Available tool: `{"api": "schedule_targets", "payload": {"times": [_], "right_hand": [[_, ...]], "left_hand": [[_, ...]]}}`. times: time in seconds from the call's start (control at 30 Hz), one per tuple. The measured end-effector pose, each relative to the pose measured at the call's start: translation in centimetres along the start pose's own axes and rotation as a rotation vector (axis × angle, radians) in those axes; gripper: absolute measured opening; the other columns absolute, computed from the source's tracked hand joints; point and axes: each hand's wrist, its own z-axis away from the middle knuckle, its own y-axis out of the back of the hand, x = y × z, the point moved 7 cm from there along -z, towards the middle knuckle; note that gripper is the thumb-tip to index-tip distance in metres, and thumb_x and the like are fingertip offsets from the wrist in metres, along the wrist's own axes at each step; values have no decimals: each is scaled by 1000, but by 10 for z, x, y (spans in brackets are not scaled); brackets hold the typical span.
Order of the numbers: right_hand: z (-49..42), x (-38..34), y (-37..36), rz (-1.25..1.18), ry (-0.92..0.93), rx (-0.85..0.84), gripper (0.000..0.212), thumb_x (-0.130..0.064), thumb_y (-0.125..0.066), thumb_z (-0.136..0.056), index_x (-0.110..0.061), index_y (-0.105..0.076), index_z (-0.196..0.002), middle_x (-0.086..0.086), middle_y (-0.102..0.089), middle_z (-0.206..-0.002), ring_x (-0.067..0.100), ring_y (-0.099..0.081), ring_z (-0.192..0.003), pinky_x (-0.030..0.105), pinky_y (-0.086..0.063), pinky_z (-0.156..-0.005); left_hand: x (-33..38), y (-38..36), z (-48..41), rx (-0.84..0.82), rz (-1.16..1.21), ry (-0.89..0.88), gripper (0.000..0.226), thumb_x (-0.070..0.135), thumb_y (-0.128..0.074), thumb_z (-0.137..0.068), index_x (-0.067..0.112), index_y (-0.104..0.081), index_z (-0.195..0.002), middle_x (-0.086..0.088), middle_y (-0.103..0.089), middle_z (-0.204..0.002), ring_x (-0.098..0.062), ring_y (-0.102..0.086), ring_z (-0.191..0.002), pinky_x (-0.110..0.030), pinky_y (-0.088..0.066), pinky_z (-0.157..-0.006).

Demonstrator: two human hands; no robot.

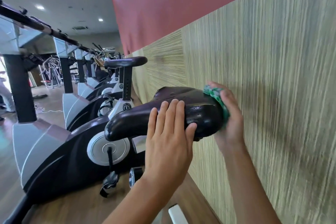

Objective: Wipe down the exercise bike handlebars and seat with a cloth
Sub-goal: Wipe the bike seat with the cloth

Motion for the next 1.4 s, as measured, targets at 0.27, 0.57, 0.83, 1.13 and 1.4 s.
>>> {"api": "schedule_targets", "payload": {"times": [0.27, 0.57, 0.83, 1.13, 1.4], "right_hand": [[-17, -6, -9, 246, -129, -41, 23, -25, -55, -98, -14, -69, -112, 2, -68, -121, 24, -63, -115, 46, -45, -106], [76, -41, -73, 1420, 527, 64, 39, -35, -37, -105, -20, -57, -134, -4, -48, -145, 17, -38, -140, 31, -28, -118], [113, 68, -180, 1403, 573, -67, 43, -26, -36, -106, -14, -49, -146, 4, -41, -156, 23, -27, -149, 47, -22, -122], [98, 68, -192, 1042, 210, -355, 45, -35, -28, -108, -39, -29, -154, -17, -28, -161, -2, -14, -150, 39, -9, -126], [82, 21, -169, 651, -7, -262, 36, -21, -40, -108, -31, -45, -142, -17, -60, -136, -7, -51, -127, 22, -39, -109]], "left_hand": [[-1, -3, 2, -3, -39, -2, 57, 40, -26, -106, 3, -46, -145, -12, -50, -147, -30, -40, -142, -46, -23, -118], [-58, 34, 19, 225, 166, 239, 41, 30, -42, -100, 16, -54, -137, -2, -47, -145, -23, -40, -136, -48, -21, -117], [-151, 32, 48, 325, 865, 519, 21, 18, -48, -101, 26, -63, -111, 9, -67, -106, -11, -63, -100, -33, -51, -87], [-124, 81, 41, 418, 783, 377, 34, 20, -41, -99, 11, -65, -121, 2, -58, -127, -12, -53, -123, -17, -39, -102], [-99, 40, 38, 93, 316, 252, 55, 41, -31, -105, 15, -32, -153, -10, -31, -158, -29, -20, -151, -51, -32, -117]]}}
